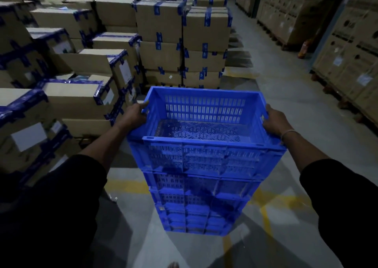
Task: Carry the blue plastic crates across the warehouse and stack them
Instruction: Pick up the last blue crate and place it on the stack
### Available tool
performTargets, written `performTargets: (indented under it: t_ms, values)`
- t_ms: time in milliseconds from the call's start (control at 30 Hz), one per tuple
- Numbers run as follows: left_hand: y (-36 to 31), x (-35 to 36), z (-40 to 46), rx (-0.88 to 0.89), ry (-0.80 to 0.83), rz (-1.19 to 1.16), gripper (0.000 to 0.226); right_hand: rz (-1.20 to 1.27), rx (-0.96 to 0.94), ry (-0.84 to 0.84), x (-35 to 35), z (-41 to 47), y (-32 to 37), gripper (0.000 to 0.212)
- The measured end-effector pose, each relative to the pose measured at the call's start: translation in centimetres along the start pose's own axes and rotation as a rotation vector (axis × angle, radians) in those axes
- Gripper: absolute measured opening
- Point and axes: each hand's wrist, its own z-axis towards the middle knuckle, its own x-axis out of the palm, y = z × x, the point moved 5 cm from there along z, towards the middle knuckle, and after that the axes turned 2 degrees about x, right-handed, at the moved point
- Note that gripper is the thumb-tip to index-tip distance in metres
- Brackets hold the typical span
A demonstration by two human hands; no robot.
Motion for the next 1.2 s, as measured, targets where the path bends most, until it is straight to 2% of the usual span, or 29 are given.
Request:
performTargets:
  t_ms: [167, 233, 300, 367, 467, 600, 767, 833, 900, 1000, 1067, 1200]
  values:
    - [-0.4, -1.0, -0.5, 0.0, 0.104, 0.062, 0.071, -0.103, -0.022, 0.09, -1.0, -1.1, 0.8, 0.062]
    - [-0.5, -0.5, -0.6, 0.01, 0.197, 0.114, 0.076, -0.121, -0.041, 0.099, -1.2, -1.4, 1.1, 0.062]
    - [0.0, 0.9, -0.5, -0.026, 0.24, 0.215, 0.083, -0.139, -0.047, 0.094, -0.9, -1.7, 1.1, 0.072]
    - [0.0, 2.1, -1.3, -0.046, 0.189, 0.308, 0.094, -0.165, -0.021, 0.129, 0.3, -2.1, 0.4, 0.087]
    - [-0.7, 2.7, -2.8, -0.013, 0.059, 0.362, 0.098, -0.166, -0.01, 0.121, 1.4, -2.2, -0.6, 0.09]
    - [-3.5, 3.3, -3.5, 0.093, -0.029, 0.39, 0.087, -0.175, 0.001, 0.092, 1.9, -1.6, -0.8, 0.088]
    - [-14.2, 8.3, -7.2, 0.418, 0.033, 0.255, 0.071, -0.138, 0.02, 0.071, 2.0, -1.5, -1.1, 0.085]
    - [-18.5, 10.8, -8.5, 0.527, 0.085, 0.277, 0.067, -0.059, 0.036, 0.07, 1.8, -1.1, -1.2, 0.081]
    - [-22.0, 13.0, -9.2, 0.621, 0.13, 0.349, 0.066, 0.143, 0.017, 0.061, 1.5, -1.2, -1.4, 0.073]
    - [-25.2, 14.6, -9.3, 0.668, 0.217, 0.42, 0.067, 0.78, 0.087, 0.176, 2.0, -2.4, -3.5, 0.064]
    - [-25.6, 14.9, -8.7, 0.675, 0.248, 0.404, 0.069, 1.088, 0.161, 0.246, 2.6, -4.3, -5.3, 0.063]
    - [-25.1, 15.2, -8.0, 0.719, 0.232, 0.386, 0.069, 1.21, 0.327, -0.071, 2.6, -7.5, -13.5, 0.046]
